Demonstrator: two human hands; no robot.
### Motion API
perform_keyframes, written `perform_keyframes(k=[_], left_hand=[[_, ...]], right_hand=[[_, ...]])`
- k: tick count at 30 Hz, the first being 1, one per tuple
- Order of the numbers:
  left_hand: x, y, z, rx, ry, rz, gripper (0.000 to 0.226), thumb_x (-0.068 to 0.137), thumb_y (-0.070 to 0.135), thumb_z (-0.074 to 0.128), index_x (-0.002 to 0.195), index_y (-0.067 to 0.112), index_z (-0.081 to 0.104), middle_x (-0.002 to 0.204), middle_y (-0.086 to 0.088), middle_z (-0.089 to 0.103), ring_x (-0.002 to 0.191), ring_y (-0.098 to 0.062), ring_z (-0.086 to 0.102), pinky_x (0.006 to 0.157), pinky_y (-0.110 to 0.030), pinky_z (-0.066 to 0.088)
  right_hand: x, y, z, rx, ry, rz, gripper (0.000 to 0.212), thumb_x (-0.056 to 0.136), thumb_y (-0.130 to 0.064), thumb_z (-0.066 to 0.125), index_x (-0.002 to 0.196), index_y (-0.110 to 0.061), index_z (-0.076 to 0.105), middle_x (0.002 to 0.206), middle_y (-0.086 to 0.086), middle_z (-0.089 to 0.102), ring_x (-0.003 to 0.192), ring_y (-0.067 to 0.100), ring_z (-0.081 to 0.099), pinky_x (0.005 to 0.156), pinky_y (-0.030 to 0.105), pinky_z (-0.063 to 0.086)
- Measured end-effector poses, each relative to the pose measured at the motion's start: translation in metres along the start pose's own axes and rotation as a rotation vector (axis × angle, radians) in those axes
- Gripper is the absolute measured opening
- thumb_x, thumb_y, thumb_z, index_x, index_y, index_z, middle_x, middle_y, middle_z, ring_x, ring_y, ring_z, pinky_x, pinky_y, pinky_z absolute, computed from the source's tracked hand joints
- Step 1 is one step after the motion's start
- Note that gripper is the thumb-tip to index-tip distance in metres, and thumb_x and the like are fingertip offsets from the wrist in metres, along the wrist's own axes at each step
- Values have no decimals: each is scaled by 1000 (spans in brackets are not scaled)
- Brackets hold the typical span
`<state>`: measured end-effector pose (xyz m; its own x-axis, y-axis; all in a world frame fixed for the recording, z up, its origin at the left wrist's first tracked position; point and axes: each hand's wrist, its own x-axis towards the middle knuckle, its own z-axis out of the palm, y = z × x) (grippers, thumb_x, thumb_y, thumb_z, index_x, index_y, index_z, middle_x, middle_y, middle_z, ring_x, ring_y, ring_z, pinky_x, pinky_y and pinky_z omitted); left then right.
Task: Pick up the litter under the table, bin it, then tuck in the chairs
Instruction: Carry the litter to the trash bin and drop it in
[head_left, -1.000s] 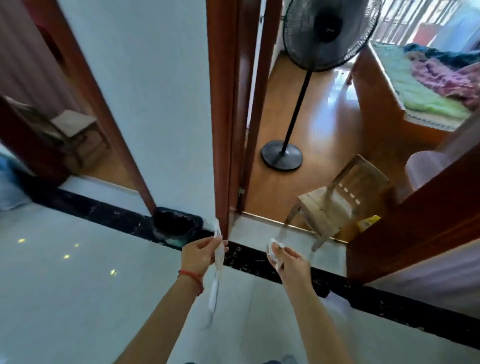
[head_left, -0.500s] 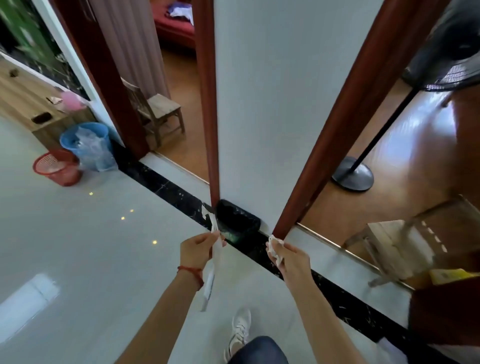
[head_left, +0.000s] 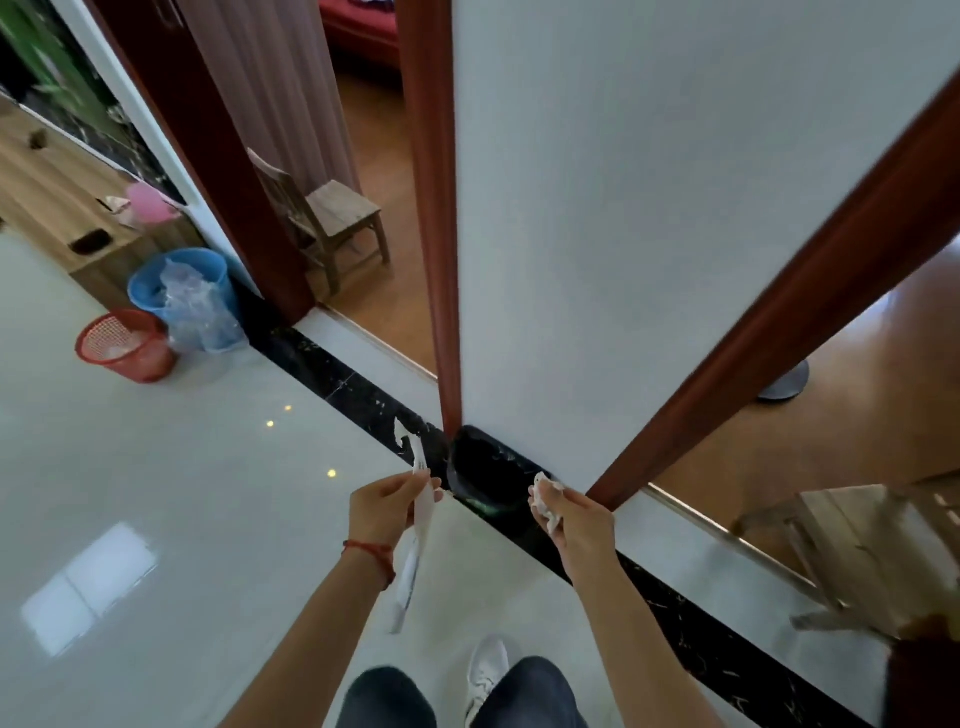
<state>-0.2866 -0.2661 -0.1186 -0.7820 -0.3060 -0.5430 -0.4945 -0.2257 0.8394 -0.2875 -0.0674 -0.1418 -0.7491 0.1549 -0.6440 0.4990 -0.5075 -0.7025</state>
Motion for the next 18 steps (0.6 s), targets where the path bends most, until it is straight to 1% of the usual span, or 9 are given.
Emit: perform_keyframes(k=[3, 7, 10, 12, 15, 17, 18], left_hand=[[22, 5, 14, 36, -29, -32, 8, 81, 9, 64, 77, 4, 70, 81, -12, 72, 73, -22, 70, 64, -24, 58], [54, 10, 32, 92, -81, -62, 10, 81, 11, 64, 74, 8, 69, 80, -13, 71, 69, -19, 70, 61, -23, 58], [80, 16, 45, 95, -135, -104, 9, 82, 8, 62, 77, 5, 69, 80, -13, 70, 62, -15, 69, 59, -21, 57], [97, 22, 51, 85, -193, -127, 9, 83, 7, 60, 82, 2, 68, 80, -12, 70, 63, -14, 69, 59, -20, 57], [129, 30, 55, 142, -261, -159, 11, 84, 9, 60, 86, 1, 68, 81, -11, 71, 66, -15, 69, 60, -21, 57], [152, 35, 56, 157, -297, -179, 11, 83, 9, 61, 85, 1, 68, 80, -10, 71, 64, -14, 69, 59, -21, 57], [163, 36, 57, 159, -311, -187, 11, 83, 8, 61, 84, 1, 68, 79, -10, 72, 64, -14, 69, 58, -21, 57]], right_hand=[[17, -6, 3, 27, 60, 17, 12, 76, -5, 70, 63, -6, 70, 52, 0, 64, 58, 10, 65, 77, 29, 44], [32, -6, 9, 67, 138, 27, 15, 77, -4, 68, 62, -6, 69, 50, -2, 63, 56, 8, 64, 74, 27, 45], [39, -2, 12, 110, 226, 26, 9, 77, -3, 68, 69, -5, 69, 60, 3, 63, 61, 11, 62, 68, 23, 47], [44, 0, 18, 118, 274, 17, 7, 78, -5, 68, 71, -4, 70, 65, 5, 62, 64, 12, 62, 61, 17, 50], [56, 4, 35, 154, 385, 6, 3, 78, -4, 67, 77, -3, 70, 71, 9, 65, 68, 14, 64, 59, 17, 53], [68, 8, 46, 190, 447, 6, 7, 78, -3, 67, 84, 0, 69, 79, 11, 68, 74, 17, 65, 57, 17, 53], [74, 10, 52, 201, 465, 11, 9, 78, -3, 67, 86, 0, 69, 82, 12, 69, 77, 19, 66, 59, 18, 53]])
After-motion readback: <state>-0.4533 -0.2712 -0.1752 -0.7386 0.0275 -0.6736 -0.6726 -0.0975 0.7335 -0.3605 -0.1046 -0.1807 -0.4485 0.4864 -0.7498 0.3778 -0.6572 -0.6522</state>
